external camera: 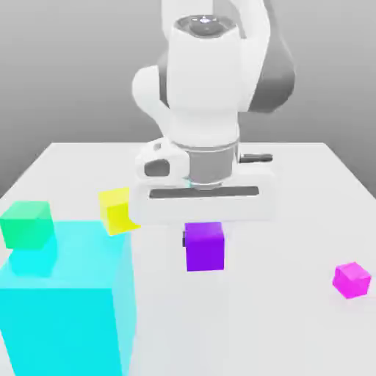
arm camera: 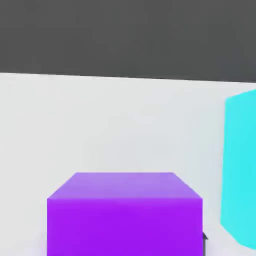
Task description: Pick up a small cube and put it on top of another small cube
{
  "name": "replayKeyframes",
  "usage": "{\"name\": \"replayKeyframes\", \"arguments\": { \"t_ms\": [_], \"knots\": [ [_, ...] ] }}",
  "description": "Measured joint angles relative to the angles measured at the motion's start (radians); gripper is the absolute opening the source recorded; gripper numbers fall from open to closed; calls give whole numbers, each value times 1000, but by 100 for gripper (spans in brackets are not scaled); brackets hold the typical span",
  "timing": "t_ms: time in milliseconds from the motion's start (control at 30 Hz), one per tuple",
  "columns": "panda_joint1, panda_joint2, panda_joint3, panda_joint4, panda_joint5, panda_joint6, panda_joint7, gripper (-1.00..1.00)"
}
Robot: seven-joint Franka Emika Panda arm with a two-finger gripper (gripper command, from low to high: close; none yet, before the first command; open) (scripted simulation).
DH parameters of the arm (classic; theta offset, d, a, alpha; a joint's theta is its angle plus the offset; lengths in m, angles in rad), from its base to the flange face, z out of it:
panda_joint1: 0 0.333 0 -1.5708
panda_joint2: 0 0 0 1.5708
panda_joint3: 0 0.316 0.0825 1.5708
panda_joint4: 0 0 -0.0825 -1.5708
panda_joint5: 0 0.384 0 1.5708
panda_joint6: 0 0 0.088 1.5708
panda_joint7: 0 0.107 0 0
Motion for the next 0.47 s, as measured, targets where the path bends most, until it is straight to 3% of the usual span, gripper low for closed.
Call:
{"name": "replayKeyframes", "arguments": {
  "t_ms": [200, 333, 367, 467],
  "knots": [
    [-152, -195, -32, 53, -32, -246, 254, -100],
    [-177, -170, -37, -28, -36, -141, 286, -100],
    [-179, -161, -37, -44, -36, -116, 287, 100],
    [-179, -161, -37, -44, -36, -116, 287, 100]
  ]
}}
